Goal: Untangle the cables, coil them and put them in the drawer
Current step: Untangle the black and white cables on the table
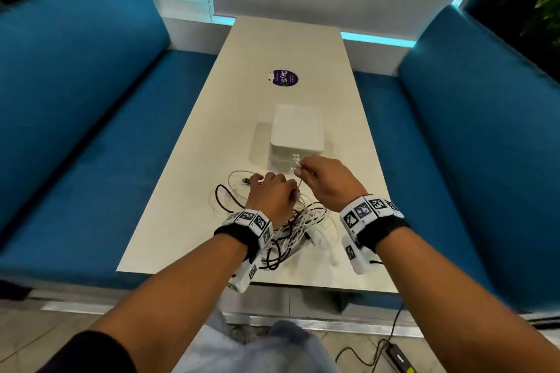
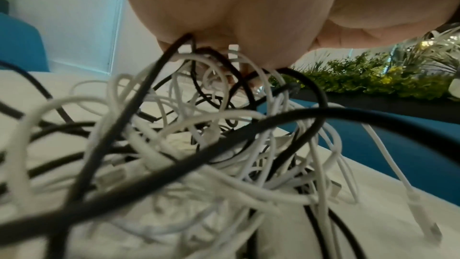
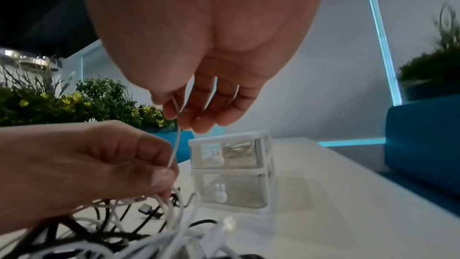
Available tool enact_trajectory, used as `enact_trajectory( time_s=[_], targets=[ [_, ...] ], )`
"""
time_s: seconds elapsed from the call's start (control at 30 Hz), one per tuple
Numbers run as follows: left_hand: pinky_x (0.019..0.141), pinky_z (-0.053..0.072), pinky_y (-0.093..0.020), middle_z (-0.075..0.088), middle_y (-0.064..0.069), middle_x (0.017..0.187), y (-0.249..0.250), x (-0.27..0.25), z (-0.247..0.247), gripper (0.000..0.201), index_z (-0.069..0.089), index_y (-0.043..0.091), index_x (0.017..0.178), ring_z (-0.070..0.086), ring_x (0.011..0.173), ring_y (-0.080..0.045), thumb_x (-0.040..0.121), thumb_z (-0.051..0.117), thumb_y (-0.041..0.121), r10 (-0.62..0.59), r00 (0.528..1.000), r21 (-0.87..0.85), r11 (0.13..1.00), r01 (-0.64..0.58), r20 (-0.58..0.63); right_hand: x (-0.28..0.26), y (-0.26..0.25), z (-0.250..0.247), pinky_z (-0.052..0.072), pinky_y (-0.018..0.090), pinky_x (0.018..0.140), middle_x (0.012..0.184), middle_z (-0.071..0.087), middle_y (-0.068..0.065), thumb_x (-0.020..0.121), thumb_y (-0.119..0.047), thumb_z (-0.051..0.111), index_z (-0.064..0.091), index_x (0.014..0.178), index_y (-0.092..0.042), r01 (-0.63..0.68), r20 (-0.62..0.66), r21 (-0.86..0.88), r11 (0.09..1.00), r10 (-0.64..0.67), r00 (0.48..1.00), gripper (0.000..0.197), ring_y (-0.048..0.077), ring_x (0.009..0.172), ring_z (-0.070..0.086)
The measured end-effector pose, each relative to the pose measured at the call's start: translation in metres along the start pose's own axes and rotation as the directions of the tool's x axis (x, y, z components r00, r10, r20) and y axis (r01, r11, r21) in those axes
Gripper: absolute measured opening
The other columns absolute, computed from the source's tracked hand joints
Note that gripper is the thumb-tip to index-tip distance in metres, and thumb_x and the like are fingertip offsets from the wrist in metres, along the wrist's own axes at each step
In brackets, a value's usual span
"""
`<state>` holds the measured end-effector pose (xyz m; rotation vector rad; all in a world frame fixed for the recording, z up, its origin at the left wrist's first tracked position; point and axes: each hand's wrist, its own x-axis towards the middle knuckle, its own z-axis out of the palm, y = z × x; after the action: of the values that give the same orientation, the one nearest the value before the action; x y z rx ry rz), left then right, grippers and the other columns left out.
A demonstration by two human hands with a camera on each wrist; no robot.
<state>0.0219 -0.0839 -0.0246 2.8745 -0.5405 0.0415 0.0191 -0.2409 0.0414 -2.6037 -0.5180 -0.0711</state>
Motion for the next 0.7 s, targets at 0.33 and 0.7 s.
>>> enact_trajectory(
  time_s=[0.33, 0.7],
  targets=[
    [0.101, 0.028, -0.048, 0.067, 0.001, 0.104, -0.003, -0.027, -0.017, 0.024, 0.057, 0.024, 0.107, 0.055, 0.107, -0.026, 0.102, 0.037, 0.038, 0.119, 0.969, 0.229, 0.971, -0.069, -0.215, -0.043, -0.011, -0.018, 0.043, 0.035, 0.067, 0.098, 0.06, 0.001, 0.102, -0.047, 0.031, 0.058, 0.11, -0.027, 0.021, 0.063, -0.497, 0.867, 0.012, 0.998, 0.034, 0.027, 0.087, 0.06],
    [0.103, 0.024, -0.05, 0.068, 0.001, 0.098, 0.014, -0.03, -0.014, 0.022, 0.063, 0.026, 0.105, 0.054, 0.108, -0.026, 0.084, 0.059, 0.021, 0.131, 0.989, 0.303, 0.947, -0.104, -0.069, -0.052, 0.001, 0.006, 0.046, 0.038, 0.075, 0.101, 0.055, 0.008, 0.103, -0.032, 0.035, 0.059, 0.103, -0.012, -0.232, -0.068, -0.376, 0.897, 0.224, 0.972, 0.032, 0.029, 0.091, 0.056]
  ],
)
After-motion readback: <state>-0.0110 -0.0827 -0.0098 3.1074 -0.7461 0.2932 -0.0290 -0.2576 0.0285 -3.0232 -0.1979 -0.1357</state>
